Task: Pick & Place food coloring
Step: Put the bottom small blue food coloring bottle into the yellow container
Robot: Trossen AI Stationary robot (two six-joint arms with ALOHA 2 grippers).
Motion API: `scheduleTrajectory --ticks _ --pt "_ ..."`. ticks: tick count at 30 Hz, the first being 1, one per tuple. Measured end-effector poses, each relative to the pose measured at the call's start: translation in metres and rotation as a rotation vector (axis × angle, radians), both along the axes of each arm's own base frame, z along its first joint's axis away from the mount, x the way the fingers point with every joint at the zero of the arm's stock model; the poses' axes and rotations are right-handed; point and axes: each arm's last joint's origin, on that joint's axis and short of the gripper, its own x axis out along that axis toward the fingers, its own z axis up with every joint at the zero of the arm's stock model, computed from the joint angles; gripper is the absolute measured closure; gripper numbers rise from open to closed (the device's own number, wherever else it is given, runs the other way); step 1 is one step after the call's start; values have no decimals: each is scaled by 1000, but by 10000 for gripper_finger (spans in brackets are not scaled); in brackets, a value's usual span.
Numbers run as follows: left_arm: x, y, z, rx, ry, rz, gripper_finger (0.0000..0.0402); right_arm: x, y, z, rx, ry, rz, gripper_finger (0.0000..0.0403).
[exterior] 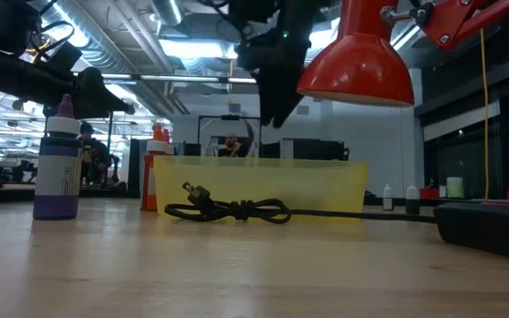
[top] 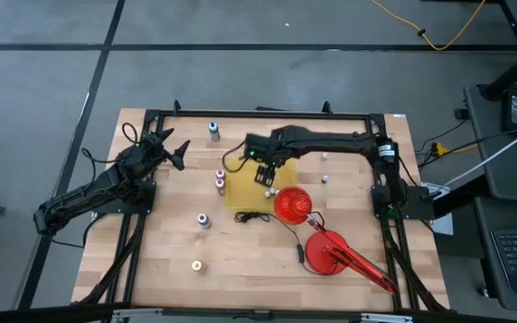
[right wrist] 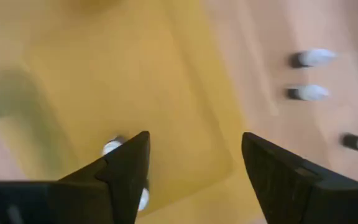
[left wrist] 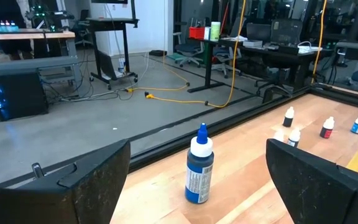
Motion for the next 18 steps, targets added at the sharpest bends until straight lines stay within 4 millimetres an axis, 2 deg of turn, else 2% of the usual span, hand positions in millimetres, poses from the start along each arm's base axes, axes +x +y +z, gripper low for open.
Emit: scheduleTrajectory --ticks 5,10,14,18 --pt "0 0 0 0 0 0 38 -24 -25 23 -19 -58 -197 106" --pt "0 0 0 0 0 0 37 -64 -40 46 -34 -125 -358 90" --pt "0 0 0 0 0 0 38 -101 -37 47 -73 -163 -379 89" --pt "0 0 0 0 0 0 37 -137 -27 33 -55 -179 -325 89"
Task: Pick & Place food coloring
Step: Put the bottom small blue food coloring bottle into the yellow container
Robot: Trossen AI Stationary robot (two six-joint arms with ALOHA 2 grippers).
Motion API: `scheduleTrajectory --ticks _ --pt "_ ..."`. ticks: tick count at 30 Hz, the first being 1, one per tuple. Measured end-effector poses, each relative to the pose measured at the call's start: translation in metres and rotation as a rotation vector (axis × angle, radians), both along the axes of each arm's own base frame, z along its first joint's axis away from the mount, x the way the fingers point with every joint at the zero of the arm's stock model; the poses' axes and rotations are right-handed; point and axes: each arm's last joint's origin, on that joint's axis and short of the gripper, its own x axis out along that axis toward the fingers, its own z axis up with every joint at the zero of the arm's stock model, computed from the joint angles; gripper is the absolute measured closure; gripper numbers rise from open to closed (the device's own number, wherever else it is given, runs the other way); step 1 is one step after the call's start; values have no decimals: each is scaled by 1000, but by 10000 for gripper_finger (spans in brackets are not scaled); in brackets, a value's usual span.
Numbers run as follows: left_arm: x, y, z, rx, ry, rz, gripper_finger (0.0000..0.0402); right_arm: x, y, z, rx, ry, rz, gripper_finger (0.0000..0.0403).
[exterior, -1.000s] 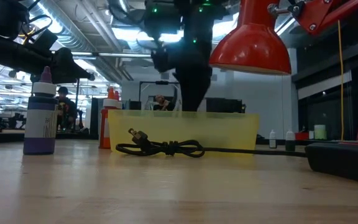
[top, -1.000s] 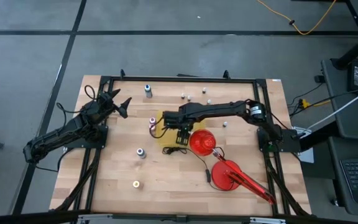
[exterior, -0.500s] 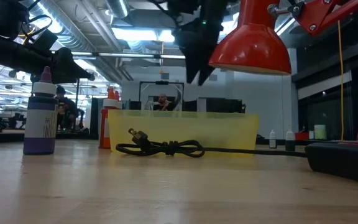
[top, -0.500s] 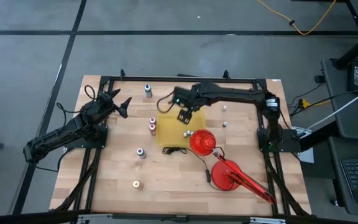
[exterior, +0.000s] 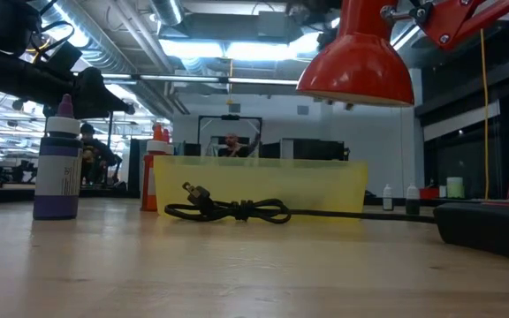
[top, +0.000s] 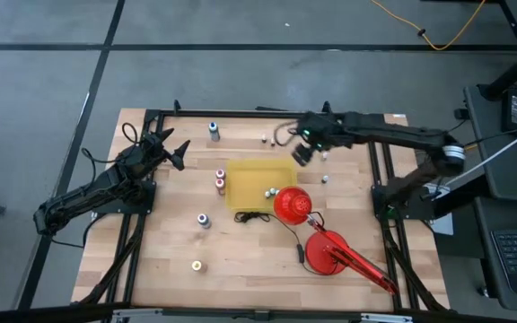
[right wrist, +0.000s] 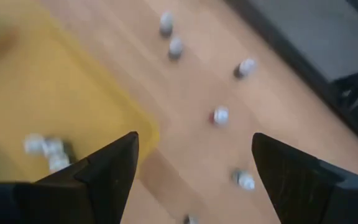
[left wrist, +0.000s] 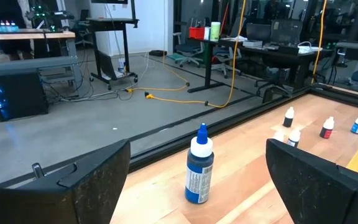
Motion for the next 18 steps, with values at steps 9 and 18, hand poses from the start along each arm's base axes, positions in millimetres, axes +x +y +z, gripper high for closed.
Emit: scheduleTrajectory --ticks 9,18 --pt "0 0 0 0 0 -1 38 -66 21 -56 121 92 -21 89" --pt "0 0 0 0 0 0 38 -83 37 -101 223 143 -14 89"
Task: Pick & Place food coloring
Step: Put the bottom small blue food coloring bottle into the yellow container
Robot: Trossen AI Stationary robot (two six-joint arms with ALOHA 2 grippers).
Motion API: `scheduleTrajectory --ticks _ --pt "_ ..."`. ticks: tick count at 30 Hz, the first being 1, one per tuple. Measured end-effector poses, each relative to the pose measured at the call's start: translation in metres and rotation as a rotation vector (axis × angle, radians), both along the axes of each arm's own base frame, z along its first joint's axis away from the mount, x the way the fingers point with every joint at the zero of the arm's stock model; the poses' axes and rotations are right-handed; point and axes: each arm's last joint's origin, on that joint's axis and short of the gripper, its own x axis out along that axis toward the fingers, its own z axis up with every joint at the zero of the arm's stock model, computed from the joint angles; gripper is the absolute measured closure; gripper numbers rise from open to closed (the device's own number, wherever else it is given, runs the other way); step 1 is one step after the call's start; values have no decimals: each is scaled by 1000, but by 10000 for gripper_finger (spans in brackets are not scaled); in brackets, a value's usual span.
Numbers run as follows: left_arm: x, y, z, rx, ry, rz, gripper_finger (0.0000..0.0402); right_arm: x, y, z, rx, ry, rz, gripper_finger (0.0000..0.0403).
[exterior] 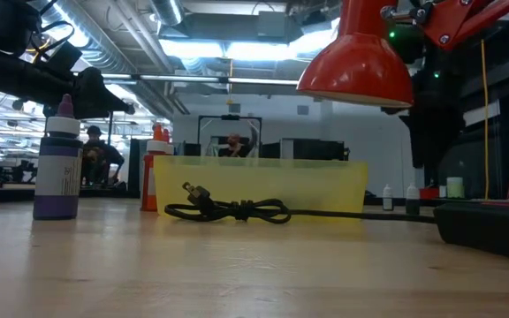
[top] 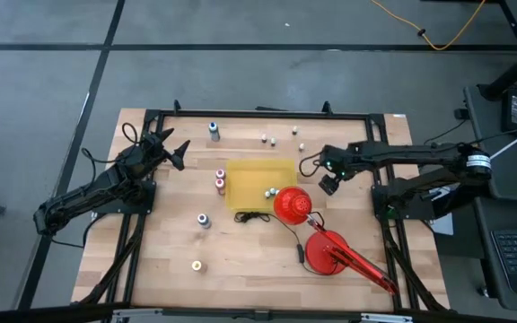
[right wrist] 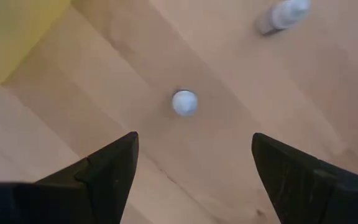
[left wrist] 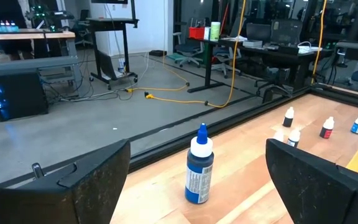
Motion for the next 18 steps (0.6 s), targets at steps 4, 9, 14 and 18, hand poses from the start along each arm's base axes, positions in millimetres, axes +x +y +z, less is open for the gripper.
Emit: scheduleTrajectory --ticks 4,9,14,18 --pt "0 0 0 0 0 0 37 6 3 -10 -9 -37 24 89" --pt "0 0 0 0 0 0 38 15 1 -26 -13 -50 24 89" --pt "0 0 0 0 0 -1 37 18 -1 -40 -12 -36 25 89" --pt "0 0 0 0 0 0 37 18 -3 -43 -15 -27 34 102"
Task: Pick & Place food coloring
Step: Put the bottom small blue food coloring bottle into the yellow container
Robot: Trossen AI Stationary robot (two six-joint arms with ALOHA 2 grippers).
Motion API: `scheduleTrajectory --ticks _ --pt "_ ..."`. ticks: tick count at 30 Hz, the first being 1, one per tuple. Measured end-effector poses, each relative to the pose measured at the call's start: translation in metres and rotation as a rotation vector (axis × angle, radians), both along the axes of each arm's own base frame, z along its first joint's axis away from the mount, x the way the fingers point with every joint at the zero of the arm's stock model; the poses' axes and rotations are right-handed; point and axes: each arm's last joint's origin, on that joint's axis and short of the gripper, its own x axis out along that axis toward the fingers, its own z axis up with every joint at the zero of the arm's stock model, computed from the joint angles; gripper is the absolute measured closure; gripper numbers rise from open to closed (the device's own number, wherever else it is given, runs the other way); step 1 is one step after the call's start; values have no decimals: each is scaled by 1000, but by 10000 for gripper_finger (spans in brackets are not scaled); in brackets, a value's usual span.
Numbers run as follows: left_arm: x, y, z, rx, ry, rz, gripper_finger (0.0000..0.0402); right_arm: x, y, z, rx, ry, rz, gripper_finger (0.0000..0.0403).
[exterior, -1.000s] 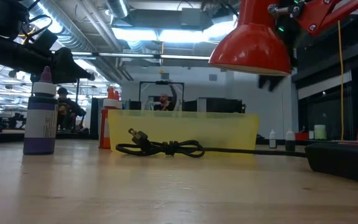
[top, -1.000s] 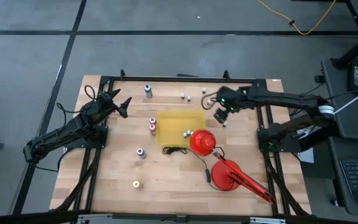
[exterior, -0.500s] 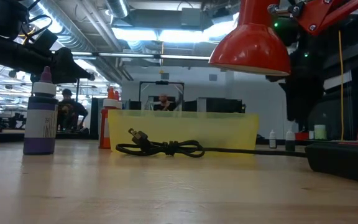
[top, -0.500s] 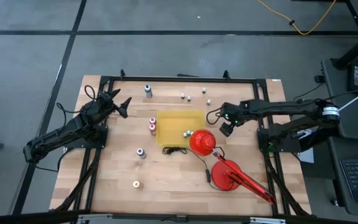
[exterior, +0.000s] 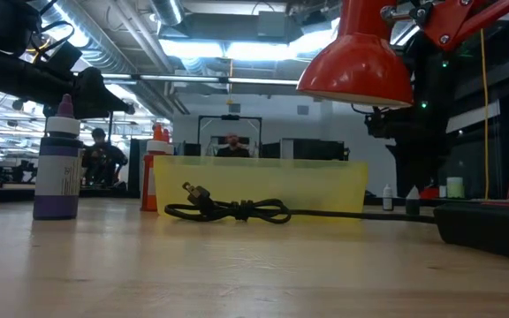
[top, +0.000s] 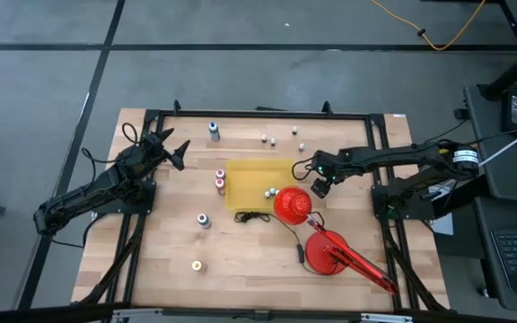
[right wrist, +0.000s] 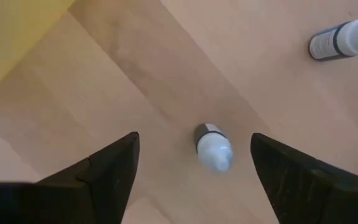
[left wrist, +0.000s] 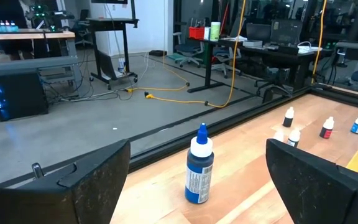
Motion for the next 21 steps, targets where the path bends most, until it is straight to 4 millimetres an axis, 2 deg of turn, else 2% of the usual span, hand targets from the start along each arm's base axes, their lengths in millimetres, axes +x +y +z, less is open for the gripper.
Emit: scheduleTrajectory --ticks 4,18,21 --pt "0 0 0 0 0 0 38 0 0 0 9 -2 -1 145" --pt "0 0 0 0 0 0 37 -1 1 0 35 6 -22 341" --pt "0 0 0 0 0 0 38 1 1 5 32 19 1 347"
